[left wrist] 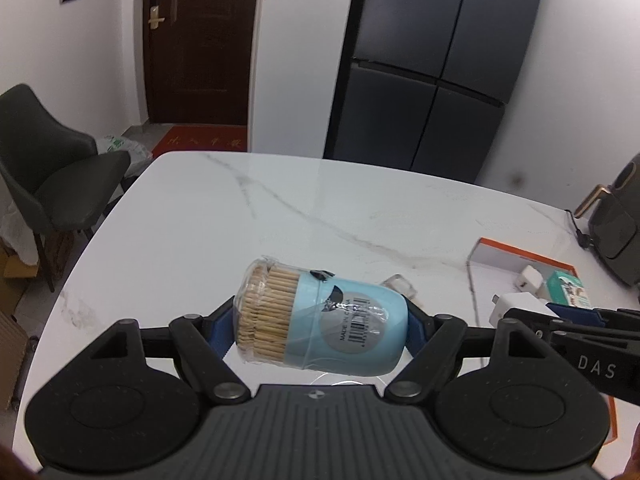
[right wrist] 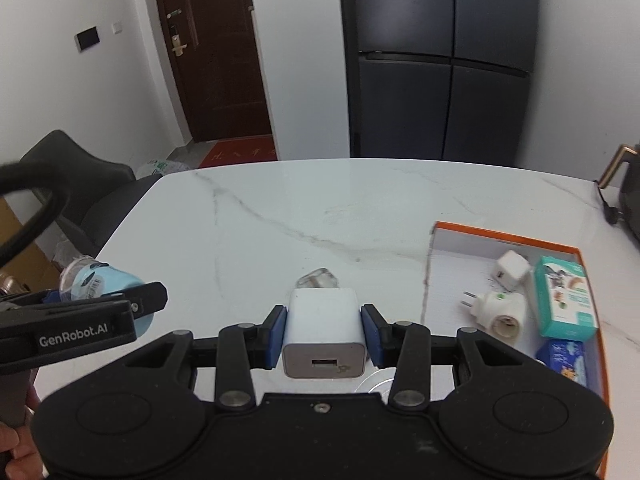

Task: Organize rigid objects
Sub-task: 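Carry the toothpick jar and white charger toward the orange-rimmed box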

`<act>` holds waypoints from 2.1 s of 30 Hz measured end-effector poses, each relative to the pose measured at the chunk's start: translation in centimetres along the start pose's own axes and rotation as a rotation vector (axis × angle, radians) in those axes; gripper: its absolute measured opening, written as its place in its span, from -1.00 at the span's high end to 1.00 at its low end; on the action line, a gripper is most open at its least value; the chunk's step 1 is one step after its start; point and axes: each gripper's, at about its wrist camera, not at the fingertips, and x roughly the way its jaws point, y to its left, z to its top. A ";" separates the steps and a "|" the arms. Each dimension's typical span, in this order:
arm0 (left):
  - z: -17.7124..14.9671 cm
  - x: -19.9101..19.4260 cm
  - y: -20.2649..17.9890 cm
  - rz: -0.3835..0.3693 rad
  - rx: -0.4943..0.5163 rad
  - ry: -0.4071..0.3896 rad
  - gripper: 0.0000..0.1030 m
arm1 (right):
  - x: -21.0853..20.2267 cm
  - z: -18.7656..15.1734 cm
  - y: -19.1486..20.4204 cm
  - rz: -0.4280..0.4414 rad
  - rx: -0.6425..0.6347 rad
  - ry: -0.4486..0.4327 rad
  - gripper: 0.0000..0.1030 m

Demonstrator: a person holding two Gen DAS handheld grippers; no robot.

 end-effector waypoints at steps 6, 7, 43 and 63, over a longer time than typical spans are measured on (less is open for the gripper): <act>-0.2 -0.6 -2.1 -0.015 0.030 -0.010 -0.55 | -1.7 -0.7 -2.0 -0.020 0.029 -0.022 0.02; -0.2 -0.7 -2.4 -0.021 0.036 -0.012 -0.55 | -2.1 -0.8 -2.2 -0.023 0.034 -0.027 0.02; -1.3 -0.8 -9.9 -0.145 0.181 0.006 -0.55 | -5.8 -2.2 -9.8 -0.131 0.172 -0.069 0.02; -2.3 -0.3 -14.0 -0.206 0.240 0.020 -0.55 | -7.5 -3.3 -13.2 -0.184 0.235 -0.077 0.02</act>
